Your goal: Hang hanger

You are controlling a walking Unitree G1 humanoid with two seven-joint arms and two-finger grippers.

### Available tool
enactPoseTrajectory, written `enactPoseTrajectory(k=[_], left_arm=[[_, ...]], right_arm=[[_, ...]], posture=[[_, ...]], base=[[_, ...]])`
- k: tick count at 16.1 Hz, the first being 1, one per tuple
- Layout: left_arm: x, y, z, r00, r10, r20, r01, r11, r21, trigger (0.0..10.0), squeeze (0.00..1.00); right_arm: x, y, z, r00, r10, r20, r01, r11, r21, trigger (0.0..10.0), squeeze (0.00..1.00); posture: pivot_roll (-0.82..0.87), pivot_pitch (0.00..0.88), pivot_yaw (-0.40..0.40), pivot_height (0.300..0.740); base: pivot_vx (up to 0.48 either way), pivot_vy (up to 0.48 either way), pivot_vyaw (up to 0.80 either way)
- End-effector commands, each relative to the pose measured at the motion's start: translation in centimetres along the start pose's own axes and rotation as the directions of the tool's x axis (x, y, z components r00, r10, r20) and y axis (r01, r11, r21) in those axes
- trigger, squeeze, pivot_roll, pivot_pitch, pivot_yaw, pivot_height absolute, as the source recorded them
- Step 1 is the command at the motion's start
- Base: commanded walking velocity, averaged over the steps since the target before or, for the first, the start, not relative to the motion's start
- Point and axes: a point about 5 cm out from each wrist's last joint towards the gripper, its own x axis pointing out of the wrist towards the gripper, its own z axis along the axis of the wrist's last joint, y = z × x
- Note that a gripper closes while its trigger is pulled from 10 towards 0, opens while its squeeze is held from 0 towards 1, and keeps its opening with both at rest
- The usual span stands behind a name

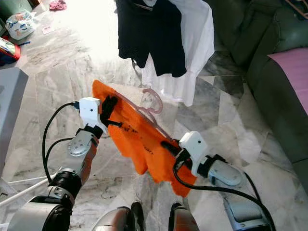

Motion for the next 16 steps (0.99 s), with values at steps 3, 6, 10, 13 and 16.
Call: enactPoseTrajectory(k=[3, 6, 10, 13, 16], left_arm=[[-0.5, 2.8, 0.2, 0.992, 0.127, 0.002, -0.127, 0.992, 0.014, 0.0, 0.0], [-0.5, 2.6, 0.1, 0.994, 0.111, 0.003, -0.111, 0.994, -0.006, 0.0, 0.0], [-0.5, 1.8, -0.2, 0.999, 0.046, -0.004, -0.046, 0.998, -0.045, 0.0, 0.0], [-0.4, 1.6, -0.1, 0.999, 0.033, 0.001, -0.033, 0.998, -0.061, 0.0, 0.0], [0.0, 1.8, 0.3, 0.999, 0.032, 0.008, -0.031, 0.996, -0.087, 0.0, 0.0]], right_arm=[[-1.9, -1.4, -1.2, 0.991, -0.114, -0.066, 0.112, 0.993, -0.032, 10.0, 0.0], [-2.0, -2.2, -1.3, 0.981, -0.174, -0.08, 0.17, 0.984, -0.06, 10.0, 0.0], [-2.1, -3.6, -1.4, 0.957, -0.271, -0.105, 0.261, 0.96, -0.103, 10.0, 0.0], [-2.2, -3.6, -1.5, 0.963, -0.245, -0.115, 0.232, 0.966, -0.113, 10.0, 0.0], [-2.6, -3.8, -1.8, 0.959, -0.23, -0.169, 0.2, 0.964, -0.177, 10.0, 0.0]], posture=[[-0.11, 0.261, 0.085, 0.74], [-0.11, 0.263, 0.082, 0.74], [-0.11, 0.266, 0.079, 0.74], [-0.11, 0.268, 0.078, 0.74], [-0.11, 0.268, 0.078, 0.74]], base=[[0.0, 0.0, 0.0], [0.0, 0.0, 0.0], [0.0, 0.0, 0.0], [0.0, 0.0, 0.0], [0.0, 0.0, 0.0]])
